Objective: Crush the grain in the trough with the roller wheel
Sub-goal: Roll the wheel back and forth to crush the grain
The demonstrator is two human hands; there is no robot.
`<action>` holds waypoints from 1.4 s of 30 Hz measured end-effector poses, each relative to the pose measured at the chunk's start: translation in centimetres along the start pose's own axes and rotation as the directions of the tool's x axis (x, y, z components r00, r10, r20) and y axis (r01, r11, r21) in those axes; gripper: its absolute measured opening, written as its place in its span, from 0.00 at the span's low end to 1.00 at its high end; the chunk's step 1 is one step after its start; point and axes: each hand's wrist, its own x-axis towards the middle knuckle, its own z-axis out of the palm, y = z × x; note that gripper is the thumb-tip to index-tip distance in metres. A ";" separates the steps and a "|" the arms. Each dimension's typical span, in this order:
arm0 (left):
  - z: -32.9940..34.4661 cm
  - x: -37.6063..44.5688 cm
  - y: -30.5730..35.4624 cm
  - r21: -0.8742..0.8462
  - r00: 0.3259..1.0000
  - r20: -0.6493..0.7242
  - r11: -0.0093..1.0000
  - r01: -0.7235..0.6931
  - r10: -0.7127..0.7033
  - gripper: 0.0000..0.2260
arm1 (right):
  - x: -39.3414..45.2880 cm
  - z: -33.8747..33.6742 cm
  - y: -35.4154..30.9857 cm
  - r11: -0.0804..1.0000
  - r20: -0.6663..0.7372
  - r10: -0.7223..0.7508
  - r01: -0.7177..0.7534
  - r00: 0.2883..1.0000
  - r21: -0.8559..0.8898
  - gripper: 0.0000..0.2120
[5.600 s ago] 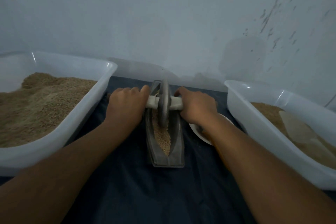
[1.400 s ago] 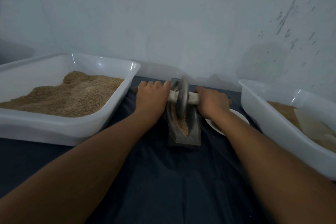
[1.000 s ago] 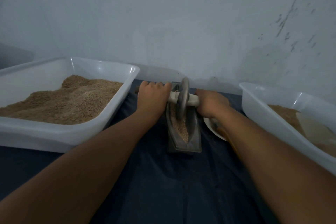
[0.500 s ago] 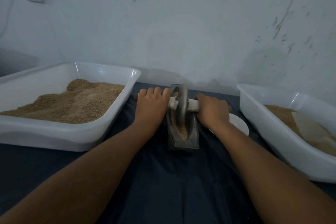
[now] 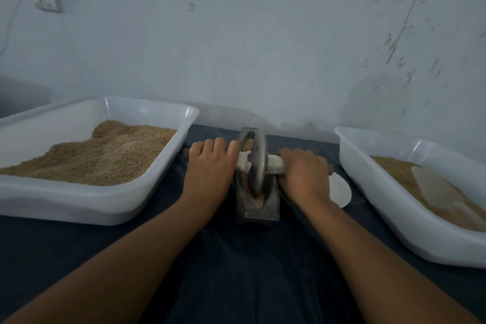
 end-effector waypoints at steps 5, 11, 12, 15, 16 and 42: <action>0.1 0.0 0.0 0.008 1.000 -0.003 1.000 -0.003 0.003 0.08 | -0.2 0.6 0.2 1.000 -0.043 0.016 -0.016 0.999 0.004 0.03; 1.1 1.3 0.2 -0.003 0.998 0.056 1.000 0.010 -0.010 0.07 | 1.0 0.8 0.4 1.000 0.036 0.006 -0.005 0.999 -0.015 0.04; 1.3 1.3 0.1 -0.004 0.998 0.060 1.000 0.010 -0.010 0.07 | 1.2 0.7 0.4 1.000 0.056 -0.003 0.004 0.998 -0.023 0.05; 1.6 1.7 -0.2 -0.015 0.996 0.086 1.000 0.012 -0.010 0.07 | 2.2 0.8 0.4 0.999 0.099 -0.013 0.017 0.995 -0.047 0.08; 1.7 1.9 -0.2 -0.017 0.995 0.098 1.000 0.010 -0.009 0.07 | 2.5 0.9 0.4 0.999 0.110 -0.011 0.016 0.994 -0.051 0.08; 3.6 5.5 -0.9 -0.008 0.984 0.178 1.000 -0.015 0.016 0.06 | 6.8 2.0 1.1 0.998 0.370 0.060 -0.057 0.927 -0.019 0.08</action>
